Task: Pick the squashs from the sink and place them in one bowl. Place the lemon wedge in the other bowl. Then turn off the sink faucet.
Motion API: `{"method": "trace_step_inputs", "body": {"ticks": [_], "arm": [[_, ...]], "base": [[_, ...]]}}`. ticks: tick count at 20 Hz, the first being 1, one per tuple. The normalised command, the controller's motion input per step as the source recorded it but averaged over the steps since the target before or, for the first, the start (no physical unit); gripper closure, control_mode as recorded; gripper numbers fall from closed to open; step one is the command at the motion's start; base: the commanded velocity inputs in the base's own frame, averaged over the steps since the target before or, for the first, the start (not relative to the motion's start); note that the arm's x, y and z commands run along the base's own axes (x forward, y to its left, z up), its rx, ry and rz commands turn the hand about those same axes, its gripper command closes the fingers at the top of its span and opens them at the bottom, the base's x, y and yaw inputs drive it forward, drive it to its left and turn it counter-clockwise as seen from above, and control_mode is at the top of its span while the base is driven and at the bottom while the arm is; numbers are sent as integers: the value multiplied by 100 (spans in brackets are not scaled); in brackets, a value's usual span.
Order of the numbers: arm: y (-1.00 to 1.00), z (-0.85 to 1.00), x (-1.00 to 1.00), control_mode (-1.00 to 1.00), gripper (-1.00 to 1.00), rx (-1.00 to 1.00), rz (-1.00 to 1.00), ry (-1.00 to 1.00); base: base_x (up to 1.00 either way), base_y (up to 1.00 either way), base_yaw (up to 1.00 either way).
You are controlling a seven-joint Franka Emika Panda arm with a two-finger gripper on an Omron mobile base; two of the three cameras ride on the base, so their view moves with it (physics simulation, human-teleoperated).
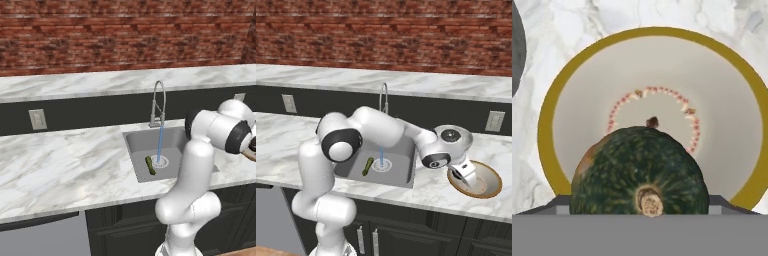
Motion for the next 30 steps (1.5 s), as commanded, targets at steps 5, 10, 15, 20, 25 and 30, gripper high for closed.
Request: {"method": "trace_step_inputs", "body": {"ticks": [5,10,15,20,25,30], "arm": [[-34,-11,3,-100,100,7,0,1],[-25,-19,7,-100,100,5,0,3],[-7,-19,9,-100,100,1,0,2],[0,-21,13,-100,100,0,0,2],[0,-12,13,-100,100,0,0,7],[0,-3,11,-100,-100,0,0,5]], "base": [[0,0,0],[0,0,0],[0,0,0],[0,0,0],[0,0,0],[0,0,0]]}}
